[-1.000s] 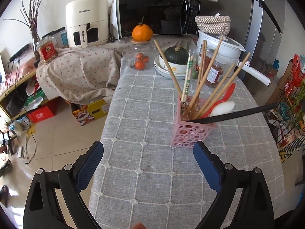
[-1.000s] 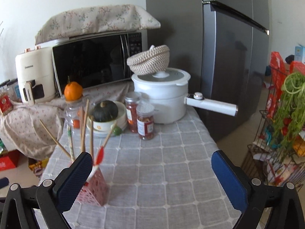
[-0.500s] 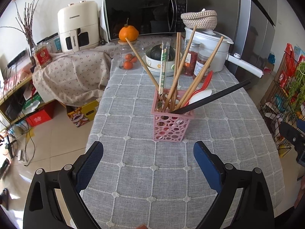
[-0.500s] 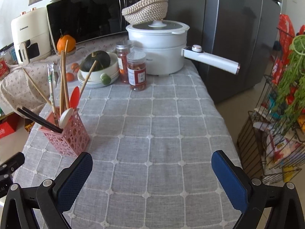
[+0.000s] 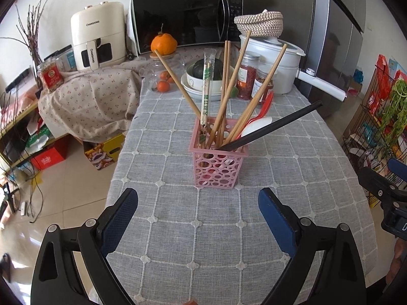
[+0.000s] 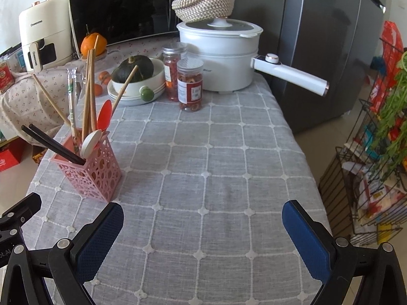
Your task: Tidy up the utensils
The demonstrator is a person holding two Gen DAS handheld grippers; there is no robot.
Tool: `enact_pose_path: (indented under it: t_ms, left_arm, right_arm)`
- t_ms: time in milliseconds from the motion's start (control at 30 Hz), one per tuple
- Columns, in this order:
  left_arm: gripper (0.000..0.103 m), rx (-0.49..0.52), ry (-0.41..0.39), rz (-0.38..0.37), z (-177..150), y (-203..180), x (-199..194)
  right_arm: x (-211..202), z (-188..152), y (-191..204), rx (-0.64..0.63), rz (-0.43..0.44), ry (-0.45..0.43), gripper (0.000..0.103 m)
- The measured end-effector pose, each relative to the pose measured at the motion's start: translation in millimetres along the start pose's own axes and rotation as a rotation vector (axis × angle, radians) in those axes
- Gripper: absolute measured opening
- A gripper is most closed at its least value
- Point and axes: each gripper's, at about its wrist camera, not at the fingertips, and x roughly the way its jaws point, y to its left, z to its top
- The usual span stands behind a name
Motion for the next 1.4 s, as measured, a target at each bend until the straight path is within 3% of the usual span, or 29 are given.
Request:
enact_pose_path:
  t_ms: [1167, 1400]
  left_arm:
    - [0.097, -0.005, 0.001, -0.024, -1.8, -5.0, -1.0]
    - [0.097, -0.080, -0.056, -0.032, -0.9, 6.7, 4.5]
  right_arm:
    - [5.6, -3.0, 4.9, 0.017, 0.002, 0.026, 0.102]
    - [7.0, -2.4, 1.2, 0.036, 0.017, 0.036, 0.102]
